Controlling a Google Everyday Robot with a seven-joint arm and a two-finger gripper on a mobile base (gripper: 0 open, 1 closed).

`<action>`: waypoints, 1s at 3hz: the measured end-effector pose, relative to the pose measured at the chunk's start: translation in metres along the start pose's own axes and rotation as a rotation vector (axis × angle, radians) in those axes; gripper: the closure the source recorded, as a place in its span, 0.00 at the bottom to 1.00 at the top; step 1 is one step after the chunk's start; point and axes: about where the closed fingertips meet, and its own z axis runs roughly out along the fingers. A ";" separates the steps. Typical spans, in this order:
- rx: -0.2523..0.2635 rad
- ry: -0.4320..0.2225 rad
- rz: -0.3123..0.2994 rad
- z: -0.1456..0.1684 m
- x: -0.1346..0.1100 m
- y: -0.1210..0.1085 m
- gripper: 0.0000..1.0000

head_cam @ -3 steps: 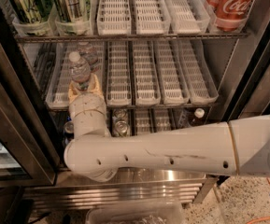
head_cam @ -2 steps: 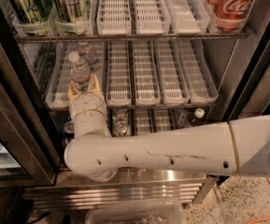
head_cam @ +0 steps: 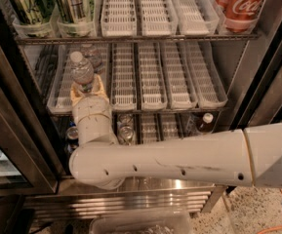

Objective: Pick water bottle from middle shelf of fridge

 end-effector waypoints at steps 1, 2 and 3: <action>-0.014 -0.074 0.040 -0.007 -0.029 -0.007 1.00; -0.025 -0.112 0.076 -0.015 -0.047 -0.016 1.00; -0.059 -0.084 0.126 -0.028 -0.052 -0.037 1.00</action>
Offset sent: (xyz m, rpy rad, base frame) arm -0.0299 -0.0229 0.0668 0.1379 -0.1183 0.0803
